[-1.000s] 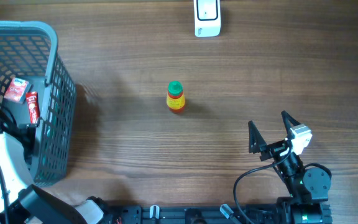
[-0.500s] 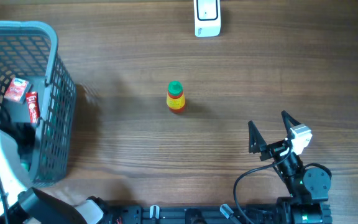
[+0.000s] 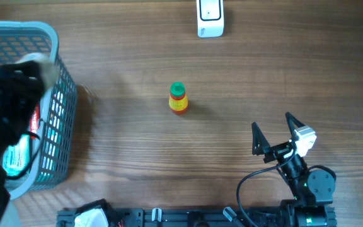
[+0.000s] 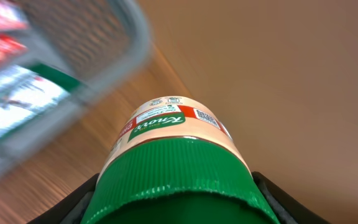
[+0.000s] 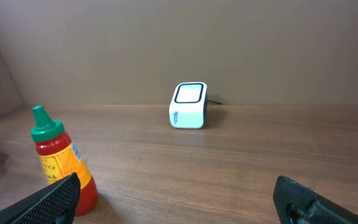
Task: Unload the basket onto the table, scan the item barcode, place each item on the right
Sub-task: 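Reach into the basket and grasp the green-capped Knorr jar, left gripper, then set the Knorr jar beside the sauce bottle and return left gripper, then grasp the mint tissue-wipes pack in the basket with left gripper, then lay the wipes pack on the table in front of the jars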
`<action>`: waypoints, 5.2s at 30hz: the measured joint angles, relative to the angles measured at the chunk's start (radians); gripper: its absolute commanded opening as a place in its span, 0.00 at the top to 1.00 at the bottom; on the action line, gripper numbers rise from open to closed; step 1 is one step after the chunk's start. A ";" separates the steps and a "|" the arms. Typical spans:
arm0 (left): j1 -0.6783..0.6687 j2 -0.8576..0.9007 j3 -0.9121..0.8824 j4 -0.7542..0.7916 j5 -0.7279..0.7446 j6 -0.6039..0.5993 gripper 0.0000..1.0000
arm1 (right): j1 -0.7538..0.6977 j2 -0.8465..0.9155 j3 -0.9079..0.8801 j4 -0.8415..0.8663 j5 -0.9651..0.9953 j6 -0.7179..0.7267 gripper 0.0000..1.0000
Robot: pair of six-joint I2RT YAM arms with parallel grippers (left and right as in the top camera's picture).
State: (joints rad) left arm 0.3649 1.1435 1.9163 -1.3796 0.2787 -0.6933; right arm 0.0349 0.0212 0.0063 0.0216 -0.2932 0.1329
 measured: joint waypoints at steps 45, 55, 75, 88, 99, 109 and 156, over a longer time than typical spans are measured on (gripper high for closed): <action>-1.144 1.052 0.002 0.280 -0.319 1.196 0.11 | 0.000 0.000 0.000 0.000 0.003 0.000 0.01; -1.150 1.037 0.017 0.289 -0.327 1.263 0.00 | 0.000 0.000 0.000 0.000 0.003 0.000 0.00; -0.184 0.225 0.079 0.100 -0.551 0.373 0.00 | 0.000 0.000 0.000 0.000 0.003 0.000 0.00; 0.266 0.262 -0.589 0.388 -0.555 -0.106 0.00 | 0.000 0.000 0.000 0.000 0.003 0.000 0.00; 0.294 0.615 -0.706 0.532 -0.616 -0.113 0.00 | 0.000 0.000 0.000 0.000 0.003 0.000 0.00; 0.355 0.716 -0.697 0.520 -0.671 -0.115 0.96 | 0.000 0.000 0.000 0.000 0.003 0.000 0.00; -1.314 0.623 -0.707 0.529 -0.559 -0.334 0.66 | 0.001 0.000 0.000 0.000 0.003 0.000 0.00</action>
State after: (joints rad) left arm -0.9493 1.7668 1.2091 -0.8505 -0.2802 -1.0271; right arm 0.0360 0.0212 0.0063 0.0216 -0.2901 0.1329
